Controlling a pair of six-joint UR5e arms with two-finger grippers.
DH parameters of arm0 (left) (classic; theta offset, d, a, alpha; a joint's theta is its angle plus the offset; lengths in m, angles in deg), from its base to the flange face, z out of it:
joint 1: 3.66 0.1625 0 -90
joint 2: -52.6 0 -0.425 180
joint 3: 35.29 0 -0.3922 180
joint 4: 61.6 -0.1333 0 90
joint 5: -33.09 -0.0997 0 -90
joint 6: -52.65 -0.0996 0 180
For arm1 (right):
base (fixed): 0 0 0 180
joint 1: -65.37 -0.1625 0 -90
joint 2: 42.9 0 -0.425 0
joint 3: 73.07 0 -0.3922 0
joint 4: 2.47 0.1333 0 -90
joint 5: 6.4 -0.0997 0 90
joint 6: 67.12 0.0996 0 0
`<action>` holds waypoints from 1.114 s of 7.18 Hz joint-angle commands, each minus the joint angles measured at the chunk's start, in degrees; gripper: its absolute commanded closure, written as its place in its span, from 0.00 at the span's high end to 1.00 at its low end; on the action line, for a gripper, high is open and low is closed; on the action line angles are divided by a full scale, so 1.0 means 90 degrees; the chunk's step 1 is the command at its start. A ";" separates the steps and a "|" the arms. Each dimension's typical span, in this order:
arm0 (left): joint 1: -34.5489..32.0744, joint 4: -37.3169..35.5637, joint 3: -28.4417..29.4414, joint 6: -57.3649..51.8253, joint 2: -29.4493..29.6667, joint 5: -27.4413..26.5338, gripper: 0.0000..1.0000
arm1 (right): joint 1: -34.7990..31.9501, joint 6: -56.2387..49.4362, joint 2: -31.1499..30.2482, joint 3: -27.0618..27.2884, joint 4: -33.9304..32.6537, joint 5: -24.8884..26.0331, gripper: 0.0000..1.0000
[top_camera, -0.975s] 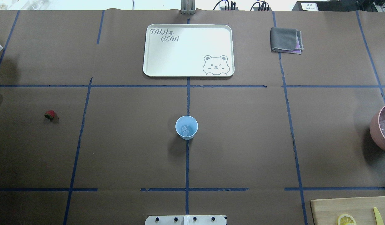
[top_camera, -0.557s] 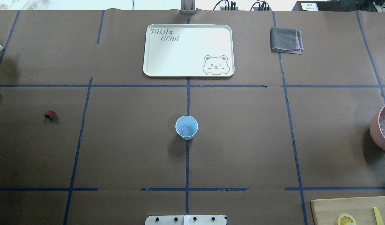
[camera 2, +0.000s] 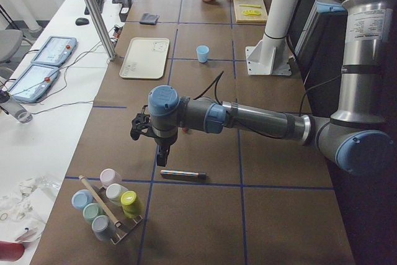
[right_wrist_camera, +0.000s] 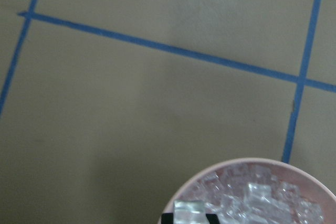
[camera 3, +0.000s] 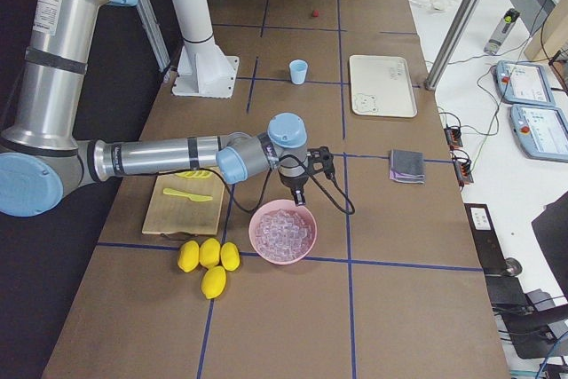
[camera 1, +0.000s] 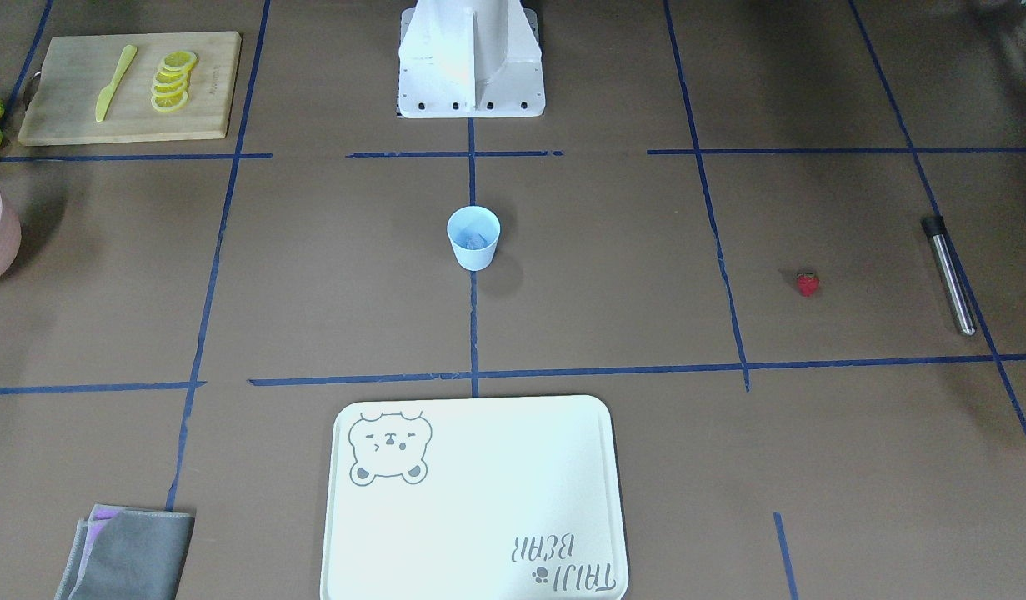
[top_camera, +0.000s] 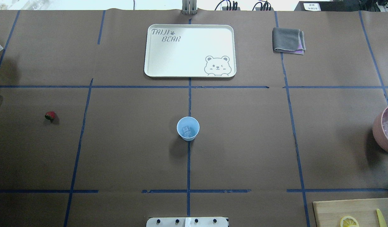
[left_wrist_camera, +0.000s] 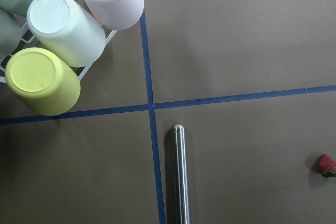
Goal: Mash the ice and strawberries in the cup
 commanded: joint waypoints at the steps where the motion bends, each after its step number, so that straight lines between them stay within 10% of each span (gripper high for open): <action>1: 0.0124 0.0286 0.0007 -0.0048 -0.0065 -0.0048 1.00 | 0.0232 0.0812 0.1180 0.0464 -0.1074 -0.0416 0.00; 4: 0.0280 0.0327 0.0104 -0.0018 -0.0105 -0.0049 1.00 | 0.1869 0.3599 0.3152 0.0818 -0.1988 -0.0176 0.00; 8: 0.0369 0.0327 0.0115 0.0001 -0.0105 -0.0039 1.00 | 0.4469 0.5568 0.5780 0.0052 -0.3707 0.2333 0.00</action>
